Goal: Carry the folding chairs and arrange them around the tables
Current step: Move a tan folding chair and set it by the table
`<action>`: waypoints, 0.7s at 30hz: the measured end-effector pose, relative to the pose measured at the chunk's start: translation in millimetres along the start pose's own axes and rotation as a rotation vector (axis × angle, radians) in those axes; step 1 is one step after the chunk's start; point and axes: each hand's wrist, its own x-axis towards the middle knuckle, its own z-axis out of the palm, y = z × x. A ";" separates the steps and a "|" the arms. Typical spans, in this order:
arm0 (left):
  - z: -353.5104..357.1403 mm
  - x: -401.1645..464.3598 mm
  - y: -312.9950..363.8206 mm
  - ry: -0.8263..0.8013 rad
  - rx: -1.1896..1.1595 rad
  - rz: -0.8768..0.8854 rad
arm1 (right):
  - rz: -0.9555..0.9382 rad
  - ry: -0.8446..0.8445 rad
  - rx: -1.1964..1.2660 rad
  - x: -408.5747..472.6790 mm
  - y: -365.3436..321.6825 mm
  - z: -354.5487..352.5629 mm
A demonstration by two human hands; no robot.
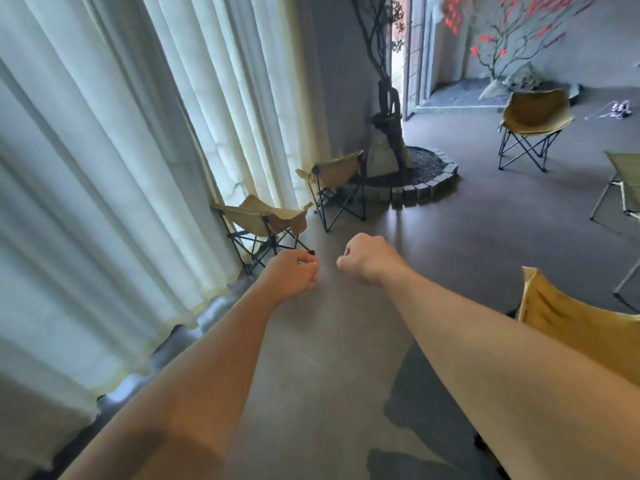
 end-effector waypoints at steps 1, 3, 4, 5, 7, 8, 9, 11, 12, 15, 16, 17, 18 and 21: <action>-9.1 21.6 -7.7 -0.001 -0.005 -0.015 | -0.010 -0.003 -0.010 23.7 -11.3 6.0; -28.9 65.2 -23.1 0.004 -0.015 -0.032 | -0.011 -0.015 -0.010 70.1 -32.8 20.4; -42.8 93.0 -34.6 0.015 -0.029 -0.041 | -0.006 -0.021 -0.008 100.2 -47.3 32.6; -56.1 116.9 -44.9 0.022 -0.045 -0.052 | -0.003 -0.028 -0.012 125.7 -61.5 41.9; -87.3 164.6 -66.2 0.022 -0.062 -0.081 | 0.006 -0.055 -0.003 174.9 -95.8 60.7; -103.2 186.7 -75.4 0.031 -0.071 -0.095 | 0.006 -0.062 0.016 196.9 -113.5 68.1; -120.6 211.6 -84.5 0.045 -0.089 -0.103 | 0.000 -0.066 0.042 221.0 -132.8 74.8; -158.4 268.5 -100.1 0.076 -0.134 -0.127 | -0.004 -0.055 0.082 276.3 -171.8 87.0; -174.6 296.2 -106.1 0.083 -0.150 -0.141 | 0.001 -0.049 0.088 302.4 -186.9 90.9; -204.7 358.4 -118.4 0.075 -0.171 -0.151 | 0.033 -0.053 0.091 364.9 -212.0 102.6; -213.4 383.3 -125.0 0.070 -0.176 -0.152 | 0.048 -0.055 0.090 391.3 -218.2 110.3; -220.5 409.0 -133.9 0.064 -0.173 -0.160 | 0.066 -0.065 0.091 418.4 -223.0 119.6; -228.0 436.6 -143.2 0.061 -0.166 -0.173 | 0.083 -0.081 0.098 448.9 -228.4 130.5; -244.8 505.7 -166.7 0.064 -0.180 -0.201 | 0.117 -0.126 0.134 524.5 -238.3 153.4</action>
